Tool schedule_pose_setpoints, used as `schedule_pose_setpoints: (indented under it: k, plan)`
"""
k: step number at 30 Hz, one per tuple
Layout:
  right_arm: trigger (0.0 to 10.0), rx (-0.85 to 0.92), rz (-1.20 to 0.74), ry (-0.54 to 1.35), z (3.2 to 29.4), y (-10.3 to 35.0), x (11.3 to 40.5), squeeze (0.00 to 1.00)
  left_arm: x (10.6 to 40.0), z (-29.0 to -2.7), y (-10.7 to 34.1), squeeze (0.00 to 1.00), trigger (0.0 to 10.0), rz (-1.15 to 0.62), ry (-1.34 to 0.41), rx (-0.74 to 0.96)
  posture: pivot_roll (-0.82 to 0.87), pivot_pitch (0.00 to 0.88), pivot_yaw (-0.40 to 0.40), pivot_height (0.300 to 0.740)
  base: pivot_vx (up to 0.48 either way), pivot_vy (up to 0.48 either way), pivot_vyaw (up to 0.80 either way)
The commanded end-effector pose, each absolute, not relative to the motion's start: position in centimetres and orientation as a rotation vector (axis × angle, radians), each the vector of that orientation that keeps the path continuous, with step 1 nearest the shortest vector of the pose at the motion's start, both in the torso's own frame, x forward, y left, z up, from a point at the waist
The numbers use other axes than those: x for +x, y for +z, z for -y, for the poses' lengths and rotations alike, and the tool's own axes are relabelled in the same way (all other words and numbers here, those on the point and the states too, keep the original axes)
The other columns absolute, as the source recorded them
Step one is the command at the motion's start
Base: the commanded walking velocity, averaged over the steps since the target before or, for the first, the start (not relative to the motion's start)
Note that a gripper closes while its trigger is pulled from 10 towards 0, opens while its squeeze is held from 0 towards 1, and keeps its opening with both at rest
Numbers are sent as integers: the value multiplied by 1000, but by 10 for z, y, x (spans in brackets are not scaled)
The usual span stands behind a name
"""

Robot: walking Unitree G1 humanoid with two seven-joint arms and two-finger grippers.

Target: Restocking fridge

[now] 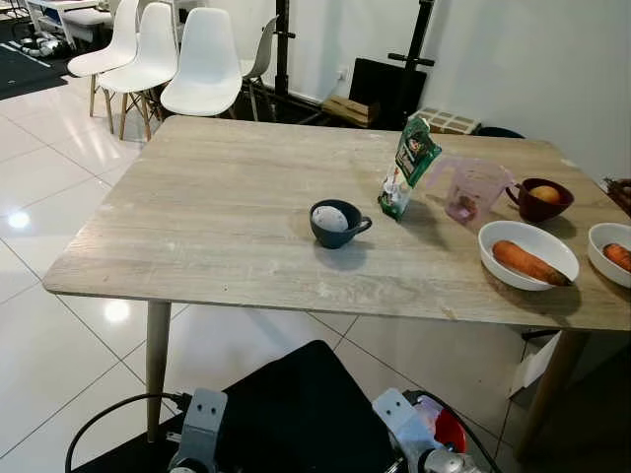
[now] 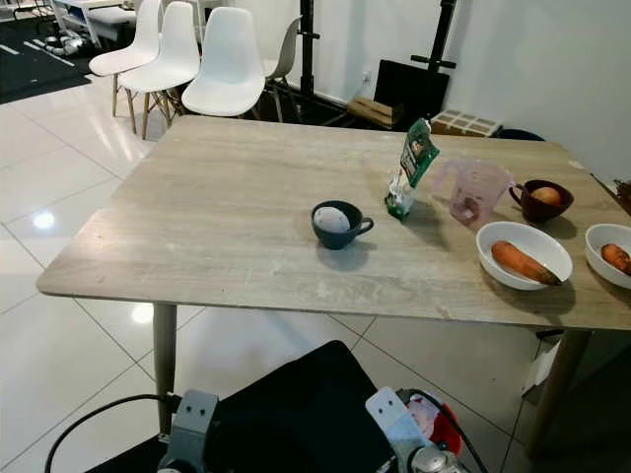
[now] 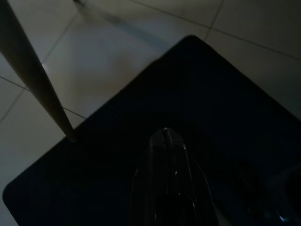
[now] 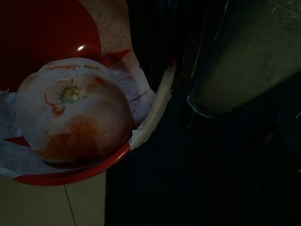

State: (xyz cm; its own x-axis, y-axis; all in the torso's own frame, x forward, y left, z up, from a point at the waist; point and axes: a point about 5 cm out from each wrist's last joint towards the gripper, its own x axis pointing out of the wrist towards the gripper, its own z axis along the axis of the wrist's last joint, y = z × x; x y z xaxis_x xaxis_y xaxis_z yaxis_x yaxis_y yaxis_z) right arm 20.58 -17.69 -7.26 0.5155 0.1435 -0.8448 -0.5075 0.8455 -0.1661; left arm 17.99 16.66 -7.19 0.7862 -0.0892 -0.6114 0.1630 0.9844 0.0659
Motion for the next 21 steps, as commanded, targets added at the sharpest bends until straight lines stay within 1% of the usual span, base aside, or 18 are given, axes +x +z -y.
schedule_pose_setpoints:
  k: [1, 5, 9, 13, 21]
  plan:
    - [10000, -415, -951, 382, 181, -73, 205, 0, 175, -159, -75, 0, 10000, -672, -162, 110, -77, 34, -70, 700, 0, 0, 0]
    - [10000, -430, -969, 365, 183, -74, 204, 0, 174, -158, -76, 0, 10000, -678, -167, 91, -77, 37, -68, 700, 0, 0, 0]
    - [10000, -447, -959, 365, 183, -73, 204, 0, 173, -159, -78, 0, 10000, -705, -169, 111, -75, 33, -71, 700, 0, 0, 0]
    - [10000, -431, -962, 339, 185, -74, 203, 0, 165, -163, -83, 0, 10000, -752, -166, 145, -78, 34, -79, 700, 0, 0, 0]
    - [10000, -386, -960, 346, 181, -74, 202, 0, 163, -164, -85, 0, 10000, -757, -109, 126, -90, 46, -85, 700, 0, 0, 0]
